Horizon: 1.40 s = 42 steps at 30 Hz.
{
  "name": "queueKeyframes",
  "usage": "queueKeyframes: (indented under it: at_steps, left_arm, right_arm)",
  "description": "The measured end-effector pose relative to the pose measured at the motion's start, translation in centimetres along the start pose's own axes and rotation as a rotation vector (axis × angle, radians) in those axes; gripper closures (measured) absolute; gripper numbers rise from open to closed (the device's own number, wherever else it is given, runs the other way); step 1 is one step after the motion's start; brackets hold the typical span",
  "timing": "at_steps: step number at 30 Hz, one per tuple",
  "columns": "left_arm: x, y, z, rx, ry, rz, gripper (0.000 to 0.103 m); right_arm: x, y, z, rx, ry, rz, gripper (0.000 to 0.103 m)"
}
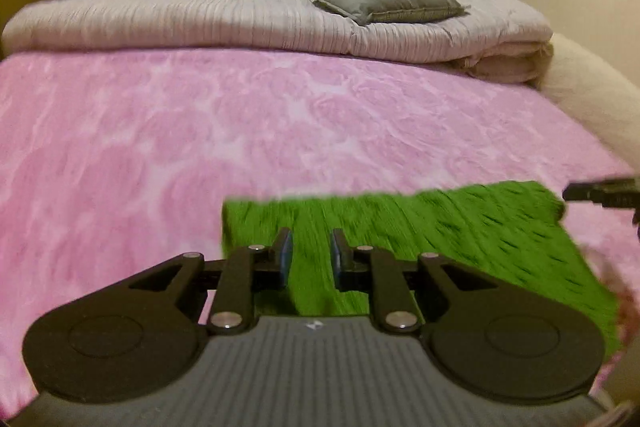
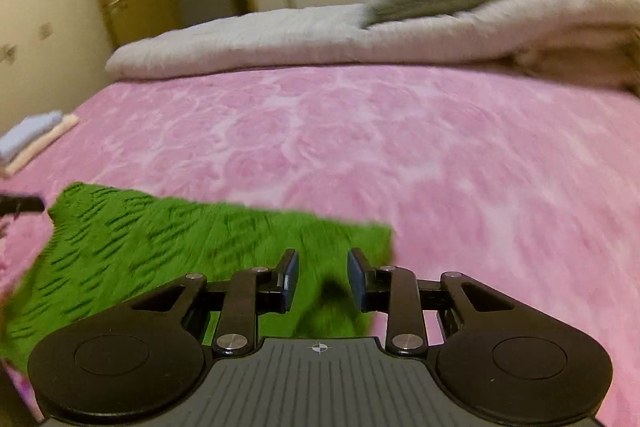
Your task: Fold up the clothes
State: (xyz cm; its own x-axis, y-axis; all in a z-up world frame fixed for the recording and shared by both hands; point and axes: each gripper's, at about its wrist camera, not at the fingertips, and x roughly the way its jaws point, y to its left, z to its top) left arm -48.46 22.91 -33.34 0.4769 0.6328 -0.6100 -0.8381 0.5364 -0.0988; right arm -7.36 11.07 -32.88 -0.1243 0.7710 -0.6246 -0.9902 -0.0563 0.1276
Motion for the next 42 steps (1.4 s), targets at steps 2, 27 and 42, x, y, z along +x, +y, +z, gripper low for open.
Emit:
queueKeyframes:
  at_steps: [2, 27, 42]
  left_arm:
    - [2.6, 0.1, 0.1, 0.041, 0.038, 0.021, 0.088]
    - [-8.3, -5.0, -8.7, -0.135, 0.096, -0.045, 0.087]
    - [-8.7, -7.6, -11.5, -0.081, 0.132, 0.067, 0.083]
  right_arm:
    - [2.7, 0.1, 0.8, -0.051, 0.014, 0.027, 0.072]
    - [-8.8, 8.3, -7.7, 0.07, -0.005, -0.057, 0.072]
    - [-7.6, 10.8, -11.0, 0.165, 0.045, -0.202, 0.072]
